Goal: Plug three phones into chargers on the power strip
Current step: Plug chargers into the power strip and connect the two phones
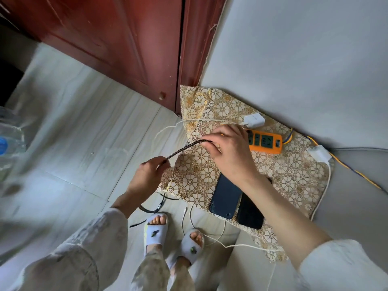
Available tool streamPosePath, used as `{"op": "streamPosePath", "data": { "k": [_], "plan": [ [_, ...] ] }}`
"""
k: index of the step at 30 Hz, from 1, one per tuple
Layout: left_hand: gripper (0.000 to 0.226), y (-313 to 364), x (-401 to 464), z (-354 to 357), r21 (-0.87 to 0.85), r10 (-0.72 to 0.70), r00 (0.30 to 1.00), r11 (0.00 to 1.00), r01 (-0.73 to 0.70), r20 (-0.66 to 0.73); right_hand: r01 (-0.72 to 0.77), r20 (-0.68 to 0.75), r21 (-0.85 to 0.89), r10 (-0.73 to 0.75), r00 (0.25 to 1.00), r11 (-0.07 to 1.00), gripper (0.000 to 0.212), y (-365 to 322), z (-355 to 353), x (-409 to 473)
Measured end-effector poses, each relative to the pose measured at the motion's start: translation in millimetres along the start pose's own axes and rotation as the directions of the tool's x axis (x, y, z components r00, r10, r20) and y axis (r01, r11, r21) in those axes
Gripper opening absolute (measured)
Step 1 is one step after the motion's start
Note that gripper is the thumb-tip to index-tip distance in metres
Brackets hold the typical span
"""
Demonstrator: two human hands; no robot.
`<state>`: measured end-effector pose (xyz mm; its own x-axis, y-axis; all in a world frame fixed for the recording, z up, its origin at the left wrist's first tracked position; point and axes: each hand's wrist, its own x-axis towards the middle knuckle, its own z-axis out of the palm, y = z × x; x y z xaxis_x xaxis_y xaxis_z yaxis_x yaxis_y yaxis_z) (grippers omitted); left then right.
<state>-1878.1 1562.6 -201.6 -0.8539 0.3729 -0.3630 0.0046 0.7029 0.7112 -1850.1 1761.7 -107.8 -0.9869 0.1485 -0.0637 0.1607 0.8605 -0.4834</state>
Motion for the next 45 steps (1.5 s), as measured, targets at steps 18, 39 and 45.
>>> {"op": "streamPosePath", "data": {
  "k": [18, 39, 45],
  "plan": [
    [0.017, 237, -95, -142, -0.582, -0.067, 0.942, 0.772, 0.258, 0.328, -0.417, 0.234, 0.555, 0.345, 0.909, 0.720, 0.026, -111, -81, -100],
    [0.022, 351, -243, -187, -0.323, 0.174, 0.984, 0.934, -0.150, 0.046, -0.338, 0.348, 0.937, 0.167, 0.923, -0.086, 0.020, -143, -294, -169],
    [0.016, 403, -246, -220, -0.711, 0.120, 0.989, 0.703, -0.020, 0.092, -0.343, 0.381, 0.826, 0.007, 0.925, 0.447, 0.029, -165, -282, -203]
  ]
}}
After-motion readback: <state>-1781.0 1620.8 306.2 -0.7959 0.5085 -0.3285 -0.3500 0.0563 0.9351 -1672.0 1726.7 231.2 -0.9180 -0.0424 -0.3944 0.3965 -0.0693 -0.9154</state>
